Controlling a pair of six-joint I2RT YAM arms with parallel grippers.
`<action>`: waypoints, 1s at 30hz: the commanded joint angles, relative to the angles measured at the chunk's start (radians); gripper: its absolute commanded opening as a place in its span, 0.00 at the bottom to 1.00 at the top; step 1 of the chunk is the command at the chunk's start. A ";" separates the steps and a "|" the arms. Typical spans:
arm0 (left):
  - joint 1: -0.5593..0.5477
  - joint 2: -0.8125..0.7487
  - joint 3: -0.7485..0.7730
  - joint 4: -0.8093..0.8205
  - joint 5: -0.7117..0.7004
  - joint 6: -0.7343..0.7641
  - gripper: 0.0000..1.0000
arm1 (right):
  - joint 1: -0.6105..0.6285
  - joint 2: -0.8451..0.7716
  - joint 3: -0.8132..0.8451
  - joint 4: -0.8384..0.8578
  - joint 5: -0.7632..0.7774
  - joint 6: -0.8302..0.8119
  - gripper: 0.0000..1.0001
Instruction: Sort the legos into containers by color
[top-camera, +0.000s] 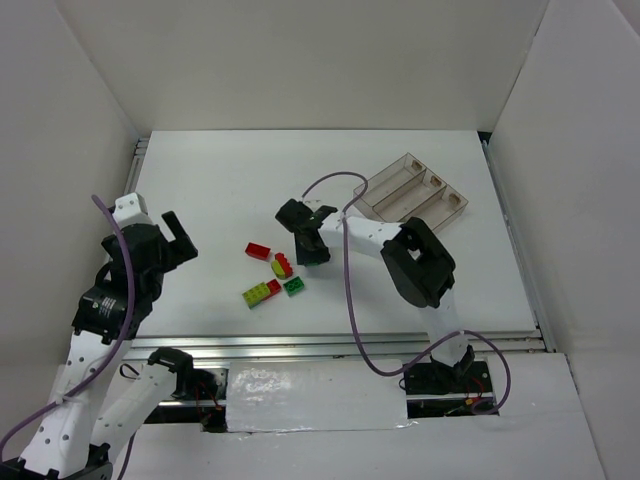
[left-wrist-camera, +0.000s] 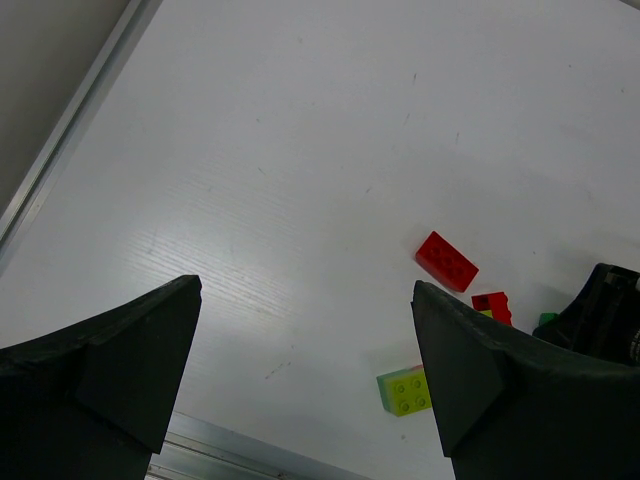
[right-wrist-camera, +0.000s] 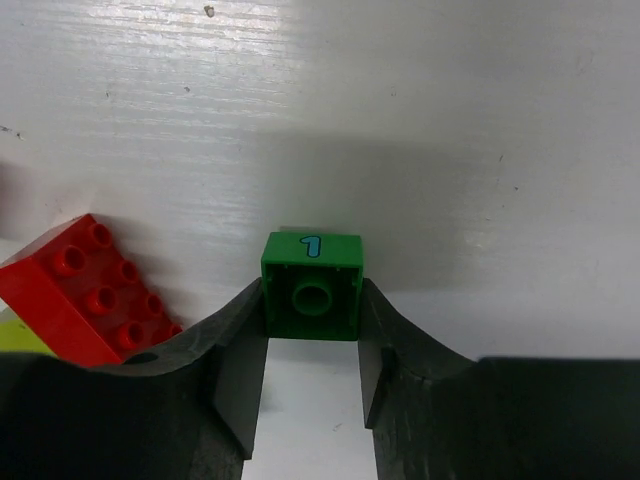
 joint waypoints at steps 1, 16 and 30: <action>0.004 -0.009 0.001 0.040 0.009 0.028 1.00 | 0.006 -0.028 -0.007 0.028 0.005 0.012 0.41; 0.004 -0.010 -0.004 0.046 0.021 0.033 1.00 | -0.401 -0.408 -0.202 0.004 0.105 -0.041 0.00; 0.004 0.010 -0.004 0.047 0.032 0.037 1.00 | -0.675 -0.329 -0.144 -0.014 0.105 -0.100 0.82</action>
